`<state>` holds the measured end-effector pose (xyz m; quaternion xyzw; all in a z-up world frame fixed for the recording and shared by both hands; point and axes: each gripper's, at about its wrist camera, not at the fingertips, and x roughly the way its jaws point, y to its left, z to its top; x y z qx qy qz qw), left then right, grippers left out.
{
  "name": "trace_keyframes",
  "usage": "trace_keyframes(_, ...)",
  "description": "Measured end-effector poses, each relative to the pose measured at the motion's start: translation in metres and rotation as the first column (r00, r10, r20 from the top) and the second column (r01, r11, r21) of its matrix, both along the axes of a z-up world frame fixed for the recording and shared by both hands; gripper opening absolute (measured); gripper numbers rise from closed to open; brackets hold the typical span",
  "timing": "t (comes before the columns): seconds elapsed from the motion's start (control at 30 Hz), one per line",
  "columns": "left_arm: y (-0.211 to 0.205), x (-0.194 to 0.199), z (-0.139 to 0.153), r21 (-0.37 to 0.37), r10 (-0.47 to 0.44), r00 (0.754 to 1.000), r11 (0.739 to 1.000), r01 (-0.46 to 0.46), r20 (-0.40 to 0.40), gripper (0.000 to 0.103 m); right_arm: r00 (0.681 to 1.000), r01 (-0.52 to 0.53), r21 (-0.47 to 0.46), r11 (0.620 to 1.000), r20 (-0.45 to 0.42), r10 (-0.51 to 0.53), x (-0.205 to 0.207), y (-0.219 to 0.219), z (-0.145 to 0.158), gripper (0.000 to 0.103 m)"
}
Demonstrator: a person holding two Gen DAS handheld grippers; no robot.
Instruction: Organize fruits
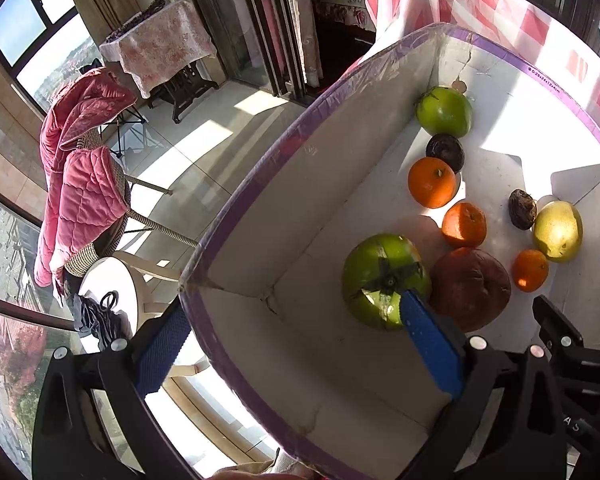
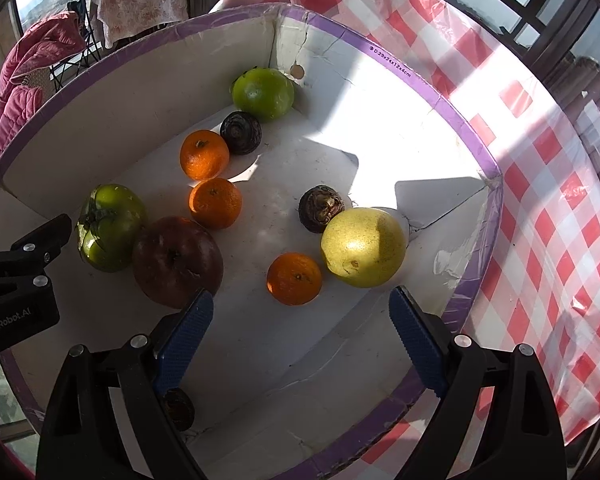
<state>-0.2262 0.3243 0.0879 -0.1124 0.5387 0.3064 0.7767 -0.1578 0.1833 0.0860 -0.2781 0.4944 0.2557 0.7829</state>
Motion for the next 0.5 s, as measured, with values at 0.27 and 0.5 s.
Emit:
trace_keyframes(0.27, 0.0016, 0.0006, -0.0007, 0.005, -0.005, 1.0, 1.0, 0.005, 0.001, 0.101, 1.0, -0.002, -0.003, 1.0, 0.003, 0.002, -0.0005, -0.0003, -0.0003, 0.087)
trace_keyframes(0.5, 0.002, 0.0003, 0.0003, 0.006, -0.006, 1.0, 1.0, 0.006, -0.001, 0.101, 1.0, -0.002, -0.003, 1.0, 0.003, 0.002, -0.0005, -0.0004, -0.0002, 0.087)
